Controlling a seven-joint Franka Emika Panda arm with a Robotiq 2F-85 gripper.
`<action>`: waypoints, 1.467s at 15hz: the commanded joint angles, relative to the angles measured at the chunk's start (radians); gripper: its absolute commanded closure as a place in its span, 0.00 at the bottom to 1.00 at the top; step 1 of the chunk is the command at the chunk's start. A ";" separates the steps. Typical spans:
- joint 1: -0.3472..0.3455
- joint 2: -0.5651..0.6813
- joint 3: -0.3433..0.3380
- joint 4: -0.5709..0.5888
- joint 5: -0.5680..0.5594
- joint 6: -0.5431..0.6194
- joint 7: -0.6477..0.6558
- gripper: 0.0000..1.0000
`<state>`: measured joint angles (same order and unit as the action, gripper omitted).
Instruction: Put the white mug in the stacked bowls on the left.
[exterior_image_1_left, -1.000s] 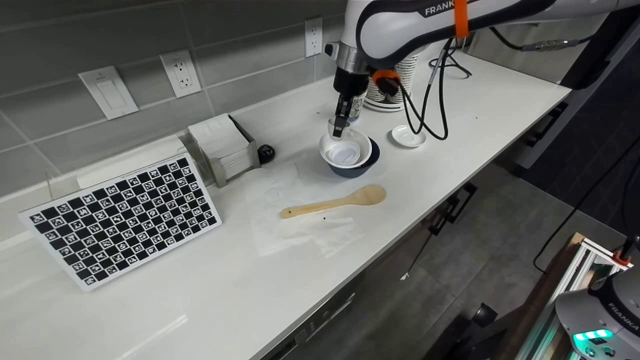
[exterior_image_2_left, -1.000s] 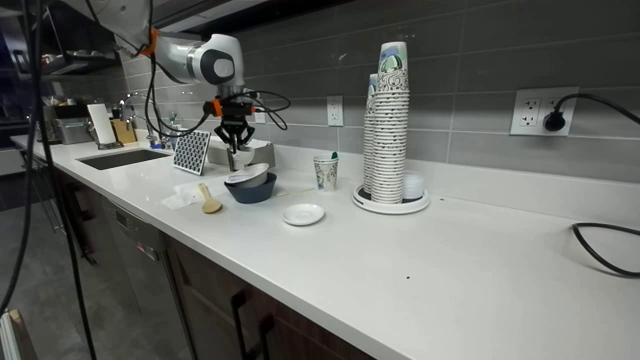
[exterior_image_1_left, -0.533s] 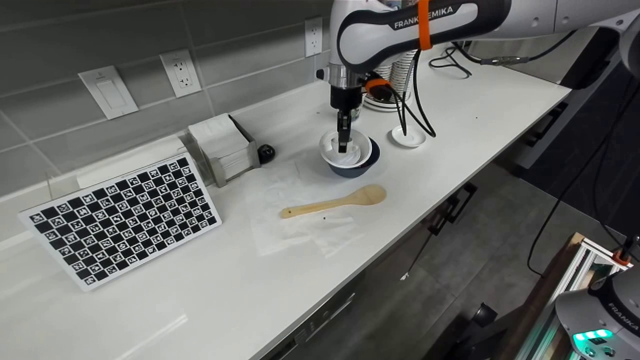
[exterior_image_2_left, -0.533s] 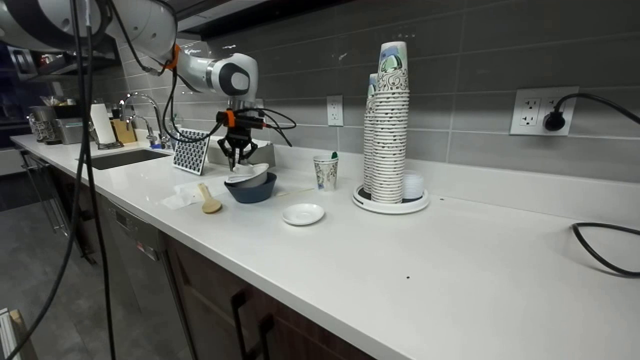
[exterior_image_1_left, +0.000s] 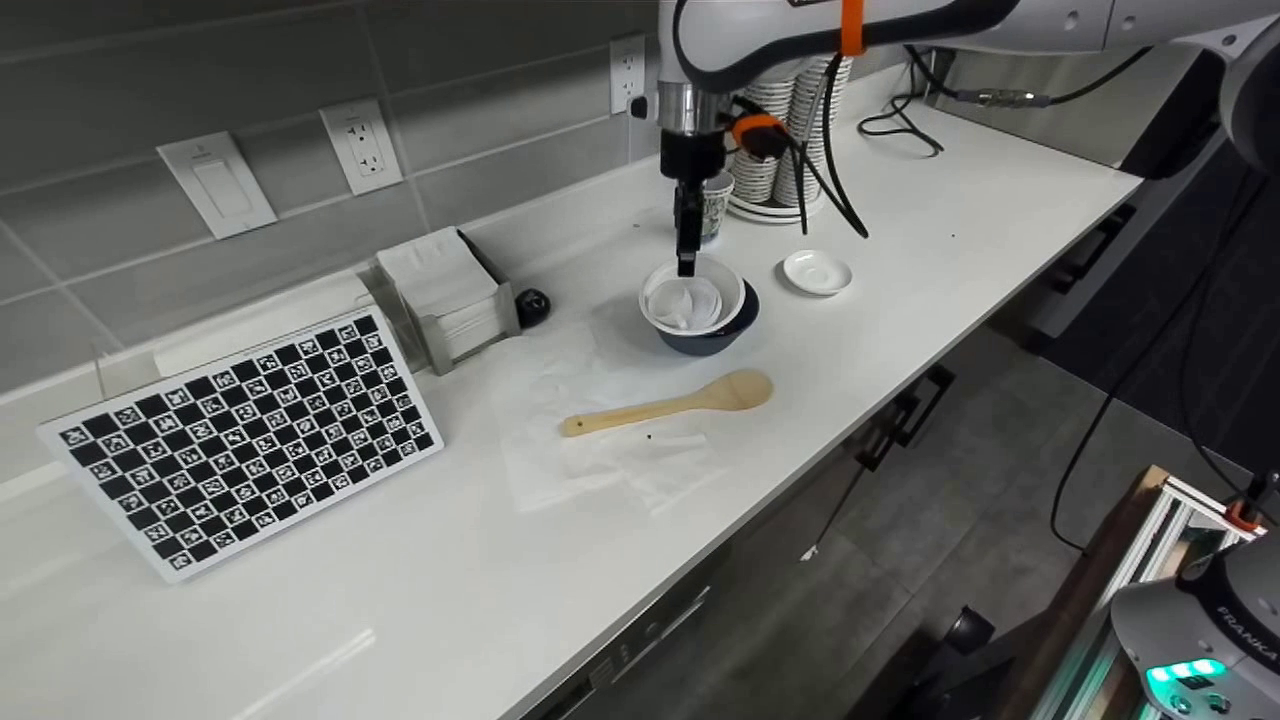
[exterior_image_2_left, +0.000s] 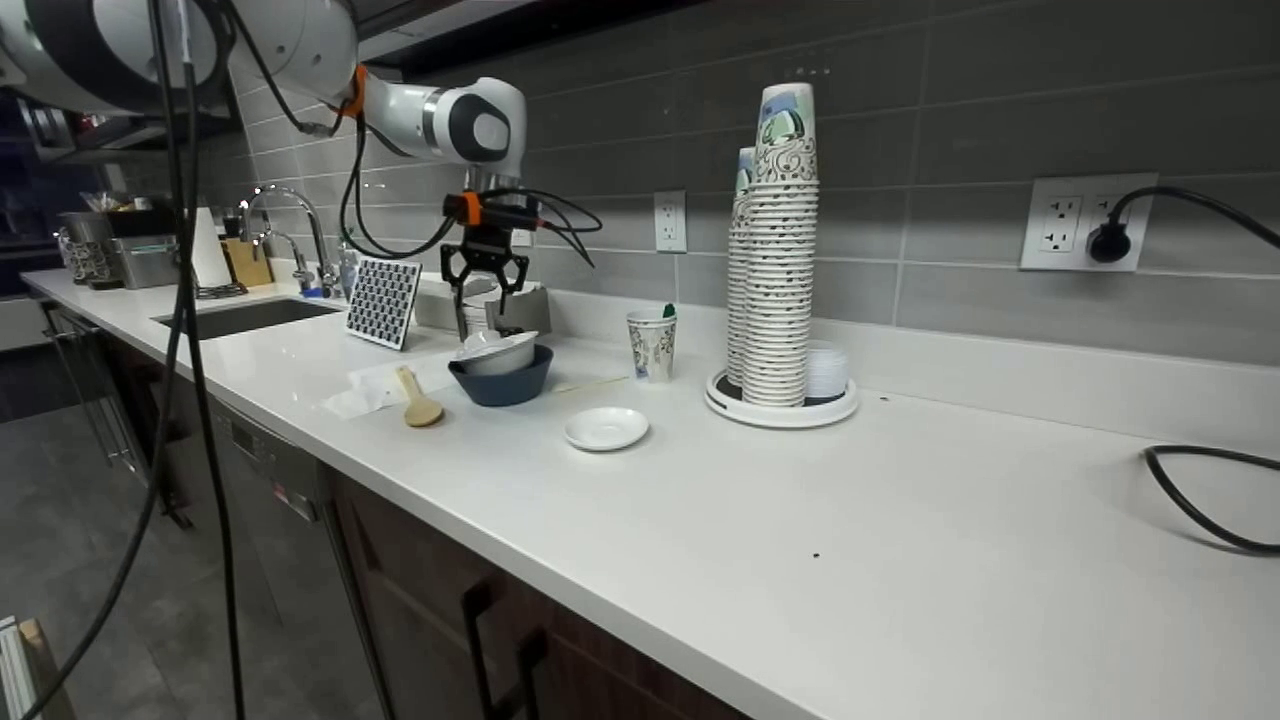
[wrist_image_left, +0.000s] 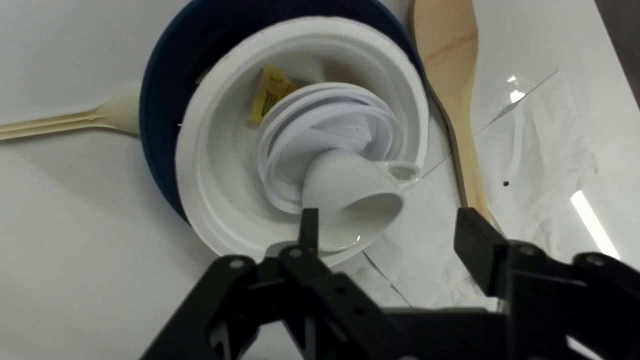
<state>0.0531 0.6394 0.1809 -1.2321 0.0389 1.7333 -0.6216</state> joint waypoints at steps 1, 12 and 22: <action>-0.039 -0.081 -0.013 -0.046 0.030 0.001 0.018 0.01; -0.106 -0.343 -0.086 -0.504 0.161 0.281 0.338 0.00; -0.010 -0.673 -0.117 -1.020 0.061 0.782 0.817 0.00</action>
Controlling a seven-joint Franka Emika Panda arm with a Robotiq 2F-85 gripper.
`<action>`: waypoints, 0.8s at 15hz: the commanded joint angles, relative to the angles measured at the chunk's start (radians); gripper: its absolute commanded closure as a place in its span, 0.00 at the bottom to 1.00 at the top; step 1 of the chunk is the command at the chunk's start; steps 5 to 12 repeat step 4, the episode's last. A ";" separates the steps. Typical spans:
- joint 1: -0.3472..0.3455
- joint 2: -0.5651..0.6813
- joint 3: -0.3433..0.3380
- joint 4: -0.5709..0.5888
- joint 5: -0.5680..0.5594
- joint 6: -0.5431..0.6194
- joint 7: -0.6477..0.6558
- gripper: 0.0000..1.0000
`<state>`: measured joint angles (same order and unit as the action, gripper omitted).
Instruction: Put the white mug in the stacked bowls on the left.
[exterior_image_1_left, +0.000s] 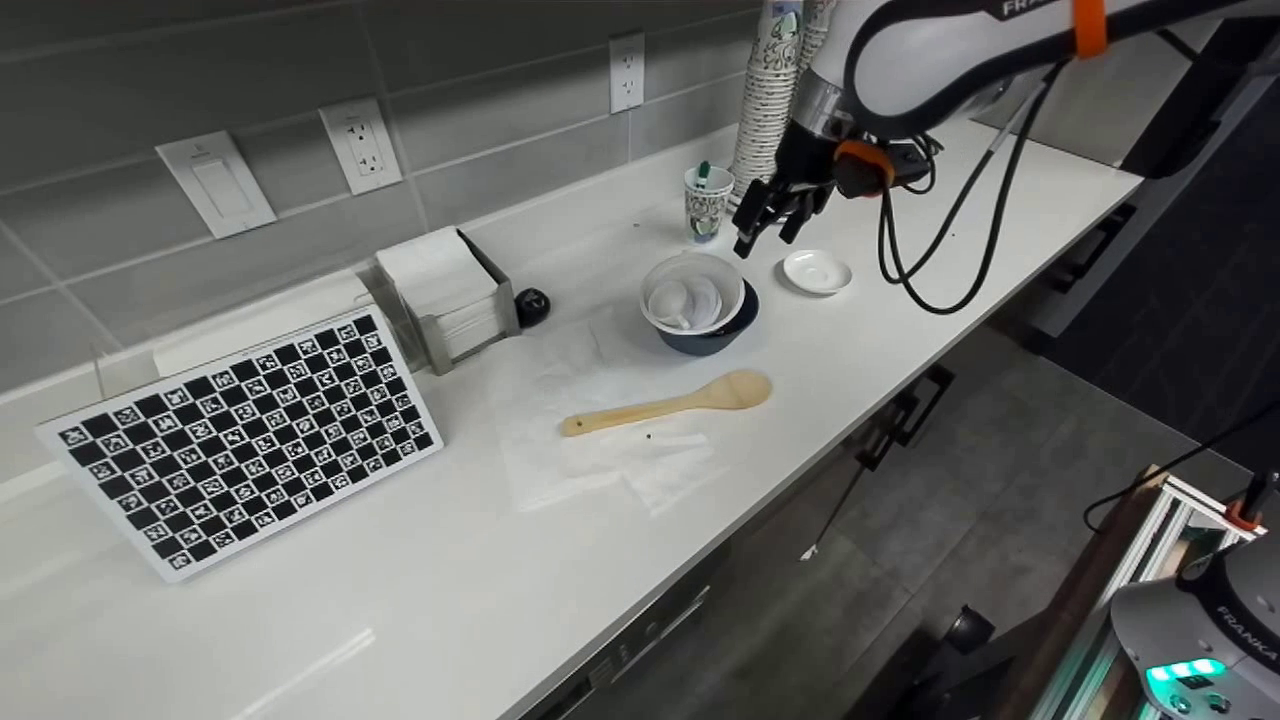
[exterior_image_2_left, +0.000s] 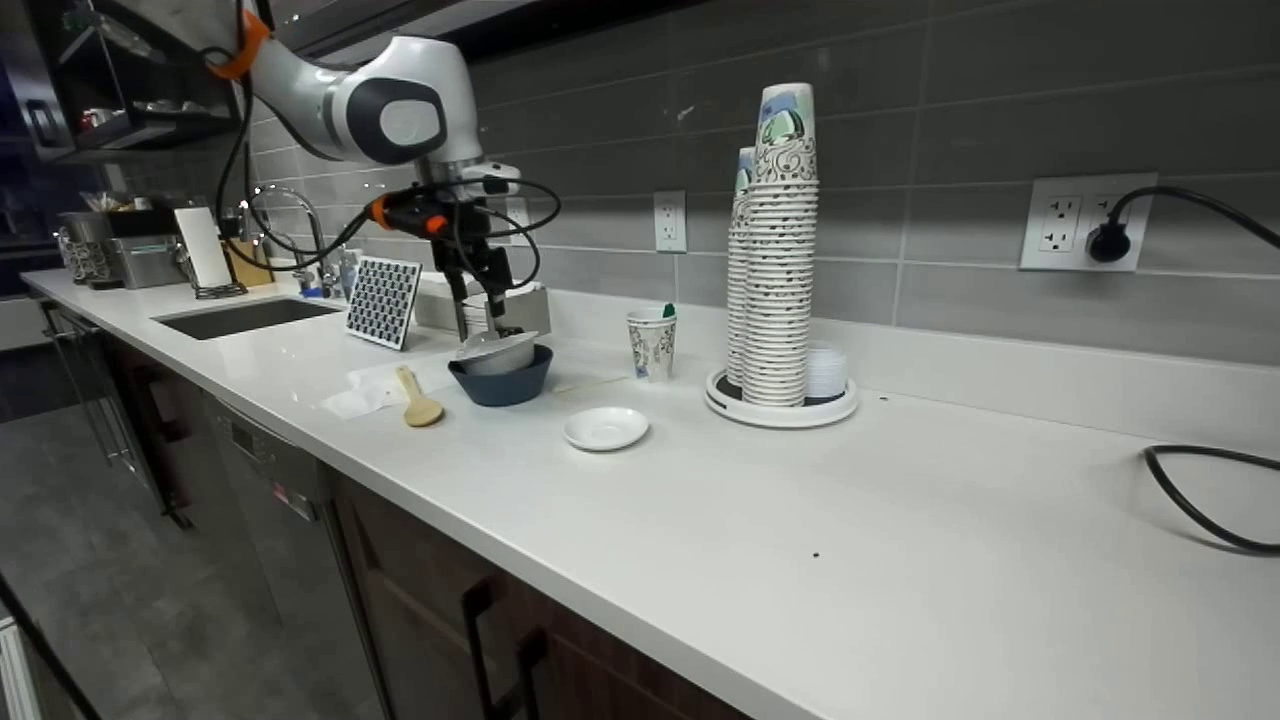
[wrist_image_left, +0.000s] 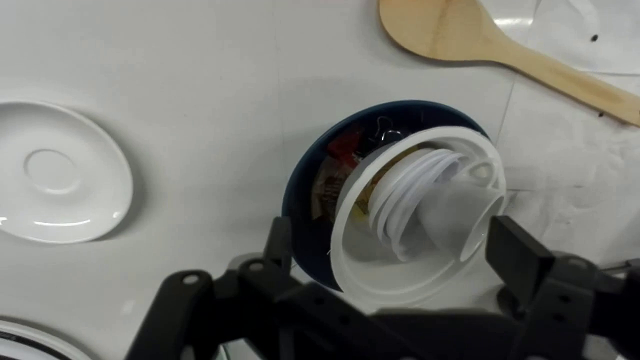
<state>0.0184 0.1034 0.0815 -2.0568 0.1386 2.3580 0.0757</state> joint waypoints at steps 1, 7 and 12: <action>0.024 -0.171 -0.018 -0.252 -0.049 0.225 0.148 0.00; 0.017 -0.134 -0.014 -0.227 -0.026 0.266 0.119 0.00; 0.017 -0.134 -0.014 -0.227 -0.026 0.266 0.119 0.00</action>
